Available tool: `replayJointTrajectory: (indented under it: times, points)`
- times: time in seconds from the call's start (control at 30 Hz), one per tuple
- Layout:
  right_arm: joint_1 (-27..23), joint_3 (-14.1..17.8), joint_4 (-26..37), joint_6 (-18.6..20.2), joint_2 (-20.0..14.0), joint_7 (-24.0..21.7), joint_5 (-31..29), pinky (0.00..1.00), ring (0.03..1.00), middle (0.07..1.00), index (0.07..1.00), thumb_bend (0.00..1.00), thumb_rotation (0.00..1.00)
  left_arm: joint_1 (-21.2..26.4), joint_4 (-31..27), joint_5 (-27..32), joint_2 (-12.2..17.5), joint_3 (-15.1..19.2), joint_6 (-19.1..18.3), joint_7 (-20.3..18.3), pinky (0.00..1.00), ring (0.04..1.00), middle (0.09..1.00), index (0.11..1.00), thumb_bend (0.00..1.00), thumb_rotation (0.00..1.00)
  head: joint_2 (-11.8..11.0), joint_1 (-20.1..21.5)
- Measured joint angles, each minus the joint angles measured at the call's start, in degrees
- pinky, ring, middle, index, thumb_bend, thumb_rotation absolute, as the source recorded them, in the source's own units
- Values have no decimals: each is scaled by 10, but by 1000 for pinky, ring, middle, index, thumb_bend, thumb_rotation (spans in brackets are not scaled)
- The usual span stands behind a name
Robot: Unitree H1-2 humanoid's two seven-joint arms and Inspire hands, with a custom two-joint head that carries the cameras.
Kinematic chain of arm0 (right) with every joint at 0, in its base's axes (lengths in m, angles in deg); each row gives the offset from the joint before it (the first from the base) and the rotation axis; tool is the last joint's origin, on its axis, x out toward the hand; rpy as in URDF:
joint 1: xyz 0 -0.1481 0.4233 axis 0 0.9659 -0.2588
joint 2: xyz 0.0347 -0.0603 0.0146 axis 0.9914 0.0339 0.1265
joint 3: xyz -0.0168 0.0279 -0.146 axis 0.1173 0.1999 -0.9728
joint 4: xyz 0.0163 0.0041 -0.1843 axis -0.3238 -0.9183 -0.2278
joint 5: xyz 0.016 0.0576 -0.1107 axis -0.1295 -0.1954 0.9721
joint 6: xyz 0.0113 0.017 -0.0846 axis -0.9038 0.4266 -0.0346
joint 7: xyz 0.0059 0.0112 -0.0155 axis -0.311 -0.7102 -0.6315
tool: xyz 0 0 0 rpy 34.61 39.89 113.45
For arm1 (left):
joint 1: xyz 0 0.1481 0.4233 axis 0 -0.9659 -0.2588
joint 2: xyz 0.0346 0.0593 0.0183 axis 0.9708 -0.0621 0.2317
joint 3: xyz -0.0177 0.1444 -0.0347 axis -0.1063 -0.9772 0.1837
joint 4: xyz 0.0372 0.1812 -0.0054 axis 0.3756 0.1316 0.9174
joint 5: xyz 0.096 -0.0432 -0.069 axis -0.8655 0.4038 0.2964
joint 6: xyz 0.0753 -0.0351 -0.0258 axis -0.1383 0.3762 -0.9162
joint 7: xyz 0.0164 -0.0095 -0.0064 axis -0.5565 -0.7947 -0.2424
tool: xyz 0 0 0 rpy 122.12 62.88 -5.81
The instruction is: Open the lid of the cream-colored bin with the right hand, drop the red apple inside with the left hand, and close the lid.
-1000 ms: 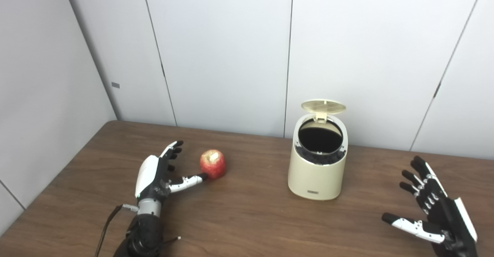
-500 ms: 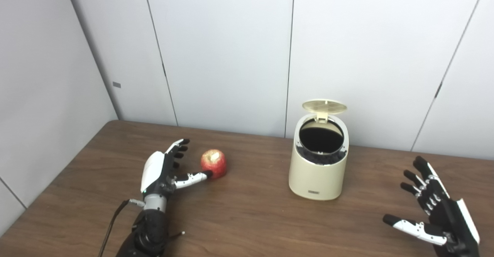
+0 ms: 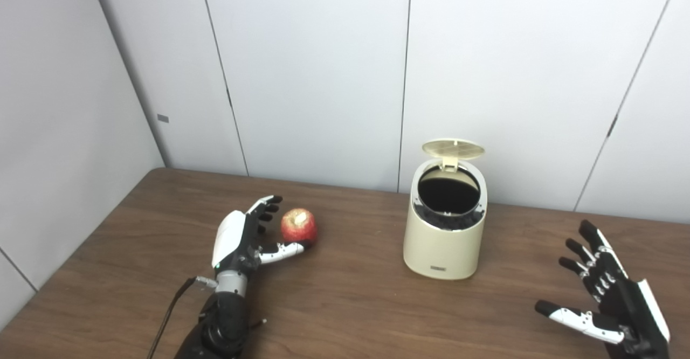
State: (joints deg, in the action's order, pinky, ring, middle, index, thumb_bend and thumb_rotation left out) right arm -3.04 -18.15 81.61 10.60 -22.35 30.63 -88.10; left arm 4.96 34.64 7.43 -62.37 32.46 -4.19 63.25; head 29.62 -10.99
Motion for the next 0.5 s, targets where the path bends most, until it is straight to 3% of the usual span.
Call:
replayJointTrajectory:
  times: [0.2,0.33,0.37,0.4,0.5]
  points:
    - [0,2,0,0,0,0,-1,841,911,970,945,747,144,2,2,-16,-3,-15,2,4,605,714,750,792,916,277,4,3]
    - [0,4,3,3,0,0,-1,864,910,972,947,761,176,12,18,-43,-3,-30,2,25,524,564,563,670,836,129,7,3]
    - [0,5,4,4,1,0,-1,868,910,972,947,759,182,14,22,-56,-2,-37,-1,33,494,524,507,610,681,66,7,3]
    - [0,6,5,4,1,0,-1,869,909,972,947,755,183,16,24,-70,-1,-44,-7,40,460,486,470,569,585,26,8,4]
    - [3,8,11,5,2,0,-1,869,910,972,946,759,189,22,32,-92,-2,-55,-21,49,423,447,453,522,529,2,10,5]
